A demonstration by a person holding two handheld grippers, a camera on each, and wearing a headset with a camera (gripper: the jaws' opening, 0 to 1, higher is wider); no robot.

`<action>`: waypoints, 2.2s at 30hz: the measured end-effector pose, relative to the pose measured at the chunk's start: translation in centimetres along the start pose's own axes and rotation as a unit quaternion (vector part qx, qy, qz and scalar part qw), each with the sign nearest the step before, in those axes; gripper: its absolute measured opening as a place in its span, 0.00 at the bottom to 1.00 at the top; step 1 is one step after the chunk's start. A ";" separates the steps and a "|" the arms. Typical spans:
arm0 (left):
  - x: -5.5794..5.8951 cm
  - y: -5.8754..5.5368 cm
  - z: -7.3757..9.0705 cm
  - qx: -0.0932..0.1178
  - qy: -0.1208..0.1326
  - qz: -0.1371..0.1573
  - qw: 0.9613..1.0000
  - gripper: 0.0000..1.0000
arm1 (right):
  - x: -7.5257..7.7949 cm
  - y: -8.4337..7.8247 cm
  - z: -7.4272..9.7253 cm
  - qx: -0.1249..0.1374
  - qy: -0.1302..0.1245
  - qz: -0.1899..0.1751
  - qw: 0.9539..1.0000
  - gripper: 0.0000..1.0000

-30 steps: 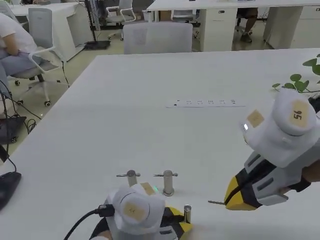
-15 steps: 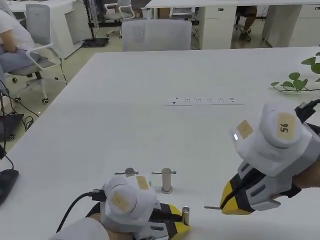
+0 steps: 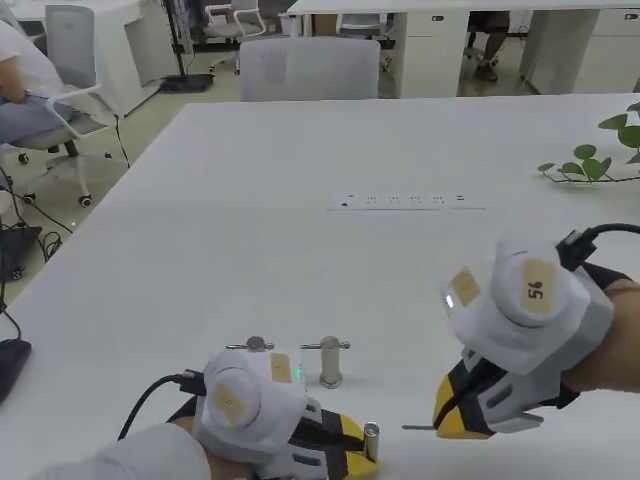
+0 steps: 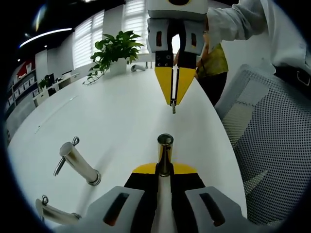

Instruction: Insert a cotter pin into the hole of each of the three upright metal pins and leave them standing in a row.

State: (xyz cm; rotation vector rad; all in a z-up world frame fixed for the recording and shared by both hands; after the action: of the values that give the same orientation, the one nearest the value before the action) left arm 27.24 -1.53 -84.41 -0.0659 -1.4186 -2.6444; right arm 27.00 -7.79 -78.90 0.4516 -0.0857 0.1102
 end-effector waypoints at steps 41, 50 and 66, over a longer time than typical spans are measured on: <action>0.5 -0.1 -0.1 -0.011 -0.019 -0.017 1.000 0.06 | 0.5 1.1 -1.5 -0.012 -0.001 0.043 0.999 0.03; 0.5 -0.1 -0.2 -0.014 -0.023 -0.017 0.999 0.06 | 0.5 1.0 -1.5 -0.015 0.000 0.063 0.998 0.03; 0.4 -0.1 -0.3 -0.020 -0.025 -0.016 0.999 0.06 | 0.7 1.1 -1.6 -0.023 0.000 0.092 0.996 0.03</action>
State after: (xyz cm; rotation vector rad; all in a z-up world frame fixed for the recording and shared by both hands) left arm 26.82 -1.77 -84.64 -0.1157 -1.3944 -2.7152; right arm 27.65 -6.08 -79.81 0.3980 -0.1297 0.2878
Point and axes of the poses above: the centre of the closed fingertips' face, and the gripper's own axes: z roughly backward along the fingers, x roughly to its right, y roughly out of its top, the point moved 2 cm from there along z, roughly backward along the fingers, and after that the axes turned 7 degrees about -y, right-handed, at the moved point
